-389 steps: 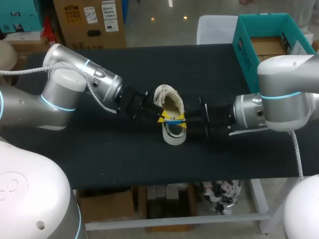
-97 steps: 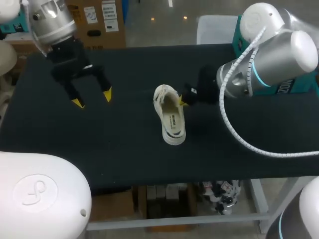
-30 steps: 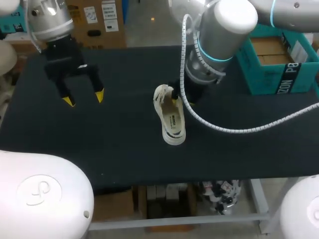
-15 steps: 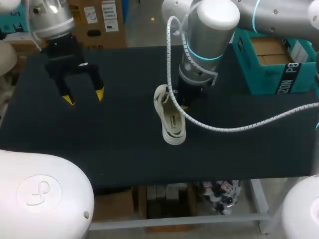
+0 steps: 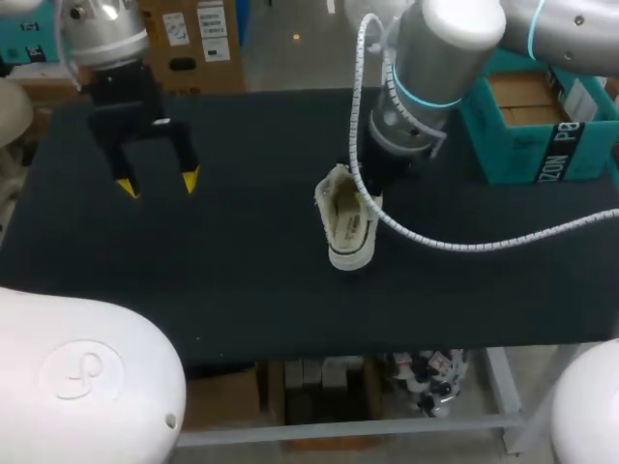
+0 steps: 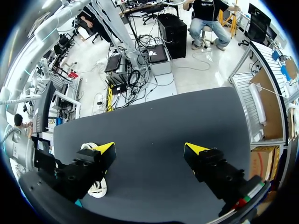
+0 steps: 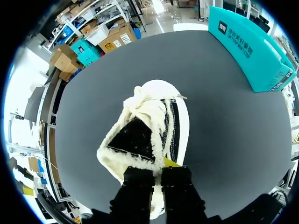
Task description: Open the shoe tongue, take the insole out of the shoe, put the insole back into the shoe, and pack the shoe into the shoebox
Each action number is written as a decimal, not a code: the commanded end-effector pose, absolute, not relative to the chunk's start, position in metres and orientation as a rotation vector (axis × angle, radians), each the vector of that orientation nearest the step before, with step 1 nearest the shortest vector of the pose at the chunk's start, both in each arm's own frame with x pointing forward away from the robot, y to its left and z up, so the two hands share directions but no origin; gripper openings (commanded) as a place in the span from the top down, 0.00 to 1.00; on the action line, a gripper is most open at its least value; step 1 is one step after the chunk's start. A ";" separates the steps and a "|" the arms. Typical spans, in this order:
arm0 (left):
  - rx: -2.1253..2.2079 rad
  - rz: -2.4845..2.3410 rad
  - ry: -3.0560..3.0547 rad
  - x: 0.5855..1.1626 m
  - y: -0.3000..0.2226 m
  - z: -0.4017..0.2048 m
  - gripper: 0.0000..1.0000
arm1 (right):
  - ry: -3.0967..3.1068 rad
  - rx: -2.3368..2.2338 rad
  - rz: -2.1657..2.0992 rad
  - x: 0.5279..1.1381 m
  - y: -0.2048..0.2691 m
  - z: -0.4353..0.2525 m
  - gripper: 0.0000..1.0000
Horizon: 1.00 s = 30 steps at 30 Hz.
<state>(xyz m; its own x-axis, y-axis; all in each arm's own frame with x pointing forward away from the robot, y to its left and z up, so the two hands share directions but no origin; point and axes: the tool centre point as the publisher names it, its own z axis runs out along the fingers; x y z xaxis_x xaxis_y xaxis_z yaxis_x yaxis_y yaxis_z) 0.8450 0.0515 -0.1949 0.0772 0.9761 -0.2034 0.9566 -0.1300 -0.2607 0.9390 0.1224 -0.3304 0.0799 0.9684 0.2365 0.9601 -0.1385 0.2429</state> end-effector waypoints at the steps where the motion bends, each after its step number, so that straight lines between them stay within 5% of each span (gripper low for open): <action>1: -2.245 0.474 -1.995 0.853 0.050 -0.190 0.00 | 2.119 2.284 0.672 0.940 0.108 -0.312 1.00; 30: -2.247 0.420 -1.975 0.873 0.060 -0.182 0.00 | 2.122 2.199 0.746 0.962 0.094 -0.273 1.00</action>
<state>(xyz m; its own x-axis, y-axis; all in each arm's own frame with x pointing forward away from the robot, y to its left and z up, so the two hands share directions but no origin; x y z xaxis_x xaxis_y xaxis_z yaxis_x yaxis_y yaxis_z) 0.8725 0.0596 -0.1830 0.1093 0.9856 -0.1290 0.9531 -0.1407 -0.2679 0.9631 0.0940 -0.2801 -0.0068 0.9417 0.3365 0.9523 -0.0966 0.2896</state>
